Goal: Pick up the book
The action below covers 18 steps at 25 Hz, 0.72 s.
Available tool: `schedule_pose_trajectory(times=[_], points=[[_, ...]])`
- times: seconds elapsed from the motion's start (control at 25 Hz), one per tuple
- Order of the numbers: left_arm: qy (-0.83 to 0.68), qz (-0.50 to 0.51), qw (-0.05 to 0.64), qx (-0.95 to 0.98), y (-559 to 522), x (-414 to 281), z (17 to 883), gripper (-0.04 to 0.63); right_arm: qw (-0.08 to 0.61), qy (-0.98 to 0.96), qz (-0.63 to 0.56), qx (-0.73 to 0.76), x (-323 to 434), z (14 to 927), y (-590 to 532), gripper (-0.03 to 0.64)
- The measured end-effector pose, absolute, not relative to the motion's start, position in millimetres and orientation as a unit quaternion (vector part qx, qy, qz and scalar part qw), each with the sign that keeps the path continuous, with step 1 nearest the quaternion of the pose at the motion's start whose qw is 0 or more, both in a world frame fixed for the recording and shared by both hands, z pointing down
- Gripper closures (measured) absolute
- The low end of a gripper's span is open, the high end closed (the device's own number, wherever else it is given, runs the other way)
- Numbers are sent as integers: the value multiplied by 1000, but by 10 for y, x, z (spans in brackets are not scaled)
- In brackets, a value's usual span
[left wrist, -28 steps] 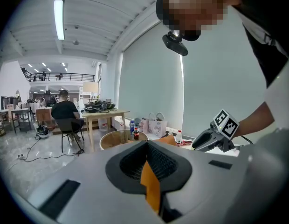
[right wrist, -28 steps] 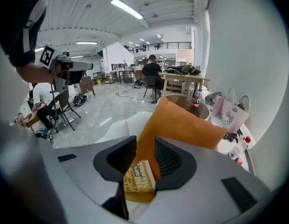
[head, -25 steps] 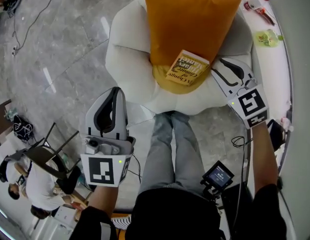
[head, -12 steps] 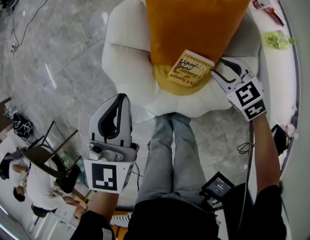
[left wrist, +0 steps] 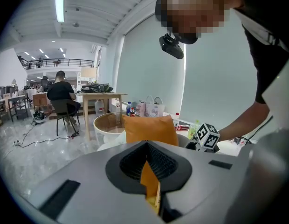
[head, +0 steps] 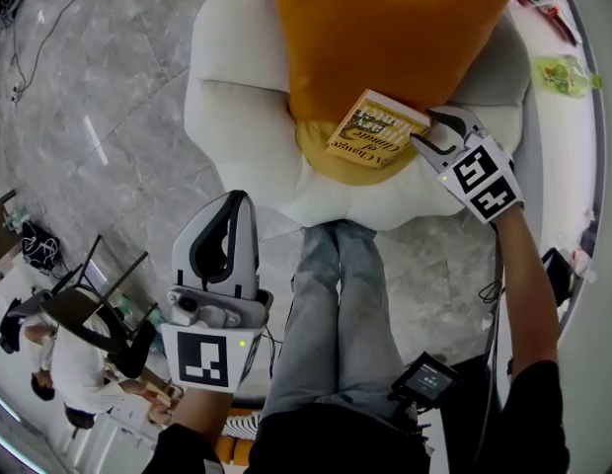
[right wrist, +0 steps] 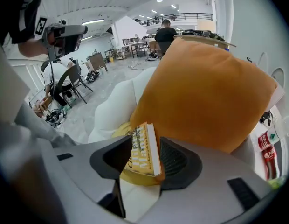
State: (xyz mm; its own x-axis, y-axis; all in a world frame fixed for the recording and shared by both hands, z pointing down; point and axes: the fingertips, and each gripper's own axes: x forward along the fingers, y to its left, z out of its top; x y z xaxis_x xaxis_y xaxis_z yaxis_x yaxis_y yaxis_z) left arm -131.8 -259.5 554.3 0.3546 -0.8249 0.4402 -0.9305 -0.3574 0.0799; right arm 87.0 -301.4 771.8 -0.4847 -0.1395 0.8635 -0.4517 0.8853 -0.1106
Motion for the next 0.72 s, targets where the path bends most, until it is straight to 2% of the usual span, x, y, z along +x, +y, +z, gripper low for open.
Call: schedule_pose_trajectory(times=[0.44, 0.72], points=[[-535, 206, 166, 803, -2575, -1387, 6046, 584, 502, -833, 188, 138, 932, 8534, -3042, 413], [-530, 216, 198, 796, -2553, -1364, 6308, 584, 512, -830, 193, 102, 897, 8823, -3028, 400]])
